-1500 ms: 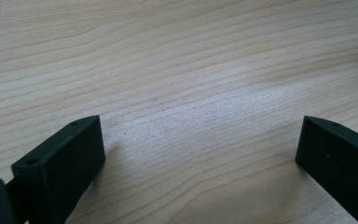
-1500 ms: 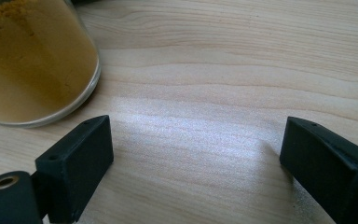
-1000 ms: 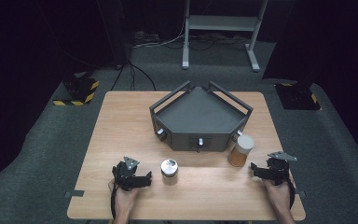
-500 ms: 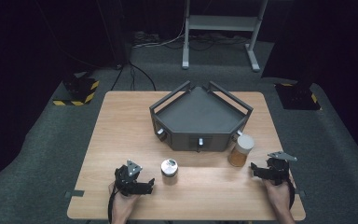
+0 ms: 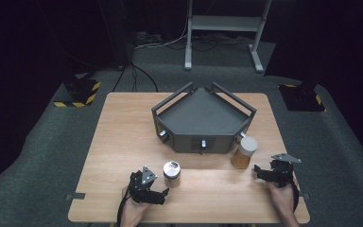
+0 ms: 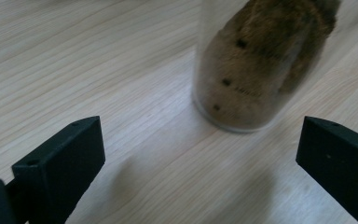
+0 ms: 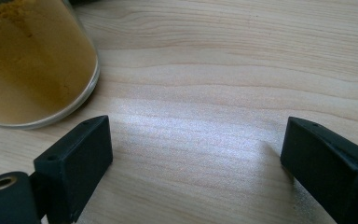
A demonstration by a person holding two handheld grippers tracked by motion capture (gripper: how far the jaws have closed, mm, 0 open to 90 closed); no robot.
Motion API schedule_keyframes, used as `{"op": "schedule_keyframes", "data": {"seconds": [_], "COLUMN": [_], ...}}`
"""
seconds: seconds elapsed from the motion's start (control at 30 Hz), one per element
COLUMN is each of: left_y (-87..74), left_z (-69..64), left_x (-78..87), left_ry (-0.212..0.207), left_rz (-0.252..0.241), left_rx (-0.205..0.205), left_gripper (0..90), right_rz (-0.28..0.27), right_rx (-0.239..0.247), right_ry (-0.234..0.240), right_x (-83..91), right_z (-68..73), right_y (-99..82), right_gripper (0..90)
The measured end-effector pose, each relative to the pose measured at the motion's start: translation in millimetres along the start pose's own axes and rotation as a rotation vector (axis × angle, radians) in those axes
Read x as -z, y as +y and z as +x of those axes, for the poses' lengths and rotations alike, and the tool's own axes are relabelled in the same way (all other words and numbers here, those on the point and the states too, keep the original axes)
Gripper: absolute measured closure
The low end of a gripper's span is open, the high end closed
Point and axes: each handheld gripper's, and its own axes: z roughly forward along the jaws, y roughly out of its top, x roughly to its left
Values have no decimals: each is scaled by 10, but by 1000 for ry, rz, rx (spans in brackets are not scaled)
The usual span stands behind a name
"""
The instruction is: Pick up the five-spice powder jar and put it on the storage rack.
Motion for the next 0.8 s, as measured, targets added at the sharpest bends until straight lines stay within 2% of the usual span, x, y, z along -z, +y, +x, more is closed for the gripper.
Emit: {"op": "schedule_keyframes", "data": {"seconds": [0.13, 0.3, 0.5, 0.8], "left_y": [28, 51, 95, 160], "left_z": [-4, -32, -104, -152], "left_x": [-70, -133, -184, -247], "left_ry": [-34, -45, -38, -24], "left_rz": [-15, -33, -60, -73], "left_rx": [6, 5, -7, -6], "left_gripper": [13, 17, 28, 64], "right_rz": [0, 0, 0, 0], "right_rx": [0, -1, -3, -3], "right_ry": [0, -1, -3, -4], "right_x": [0, 0, -2, -3], "right_z": [0, 3, 8, 9], "right_y": [0, 1, 3, 3], "right_gripper": [91, 90, 90, 89]}}
